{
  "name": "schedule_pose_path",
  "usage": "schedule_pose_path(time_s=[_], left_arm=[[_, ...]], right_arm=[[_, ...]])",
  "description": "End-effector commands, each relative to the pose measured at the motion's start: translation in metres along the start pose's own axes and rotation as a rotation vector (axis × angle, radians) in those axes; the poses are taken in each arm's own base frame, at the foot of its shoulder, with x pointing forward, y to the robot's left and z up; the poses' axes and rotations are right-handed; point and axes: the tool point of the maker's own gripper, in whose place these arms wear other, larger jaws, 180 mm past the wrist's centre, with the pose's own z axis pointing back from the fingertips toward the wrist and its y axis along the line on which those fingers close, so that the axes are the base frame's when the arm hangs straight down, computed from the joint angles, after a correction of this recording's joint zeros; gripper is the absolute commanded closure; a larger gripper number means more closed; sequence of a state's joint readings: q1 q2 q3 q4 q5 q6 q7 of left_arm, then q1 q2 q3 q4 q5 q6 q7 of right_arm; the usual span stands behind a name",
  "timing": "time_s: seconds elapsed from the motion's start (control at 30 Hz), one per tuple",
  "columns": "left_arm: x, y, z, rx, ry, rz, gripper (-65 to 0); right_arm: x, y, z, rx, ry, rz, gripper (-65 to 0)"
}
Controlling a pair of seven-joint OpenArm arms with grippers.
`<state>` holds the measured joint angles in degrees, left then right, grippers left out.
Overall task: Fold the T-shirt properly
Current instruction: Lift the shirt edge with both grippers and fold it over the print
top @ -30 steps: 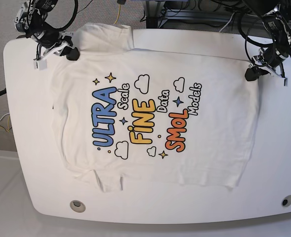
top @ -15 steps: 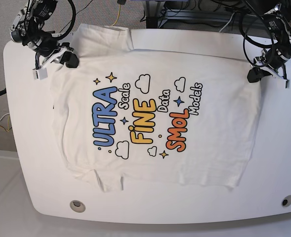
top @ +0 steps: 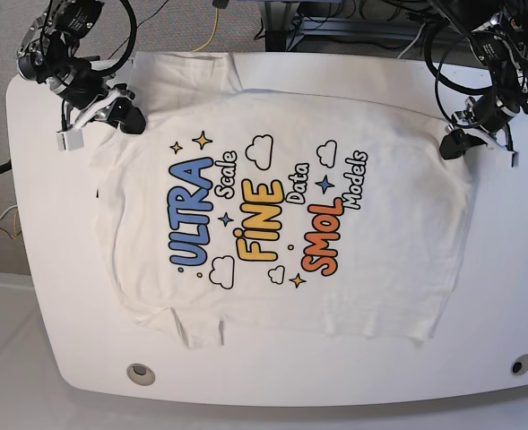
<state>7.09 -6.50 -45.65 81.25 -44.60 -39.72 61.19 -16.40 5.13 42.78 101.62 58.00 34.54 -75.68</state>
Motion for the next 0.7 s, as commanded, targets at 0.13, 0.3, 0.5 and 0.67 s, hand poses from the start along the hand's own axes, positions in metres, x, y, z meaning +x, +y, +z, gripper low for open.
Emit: schedule_pose_path(time_s=[0.13,0.3,0.5,0.67], left_arm=[[0.027,-0.013,-0.005,-0.034,-0.053,-0.029,-3.1],[0.034,-0.019,-0.010,-0.049,-0.066,-0.031,-3.1],[0.044,-0.023,-0.013,-0.060,-0.085,-0.038,-3.1],[0.054,-0.027,-0.014,-0.069,-0.107,-0.045,-3.1]], right_arm=[[0.025,0.010,0.004,0.041,-0.073,0.036,-5.9],[0.028,0.011,0.003,0.044,-0.078,0.042,-5.9],[0.037,0.014,0.001,0.053,-0.099,0.053,-5.9],[0.042,0.016,0.000,0.057,-0.109,0.059,-5.9]])
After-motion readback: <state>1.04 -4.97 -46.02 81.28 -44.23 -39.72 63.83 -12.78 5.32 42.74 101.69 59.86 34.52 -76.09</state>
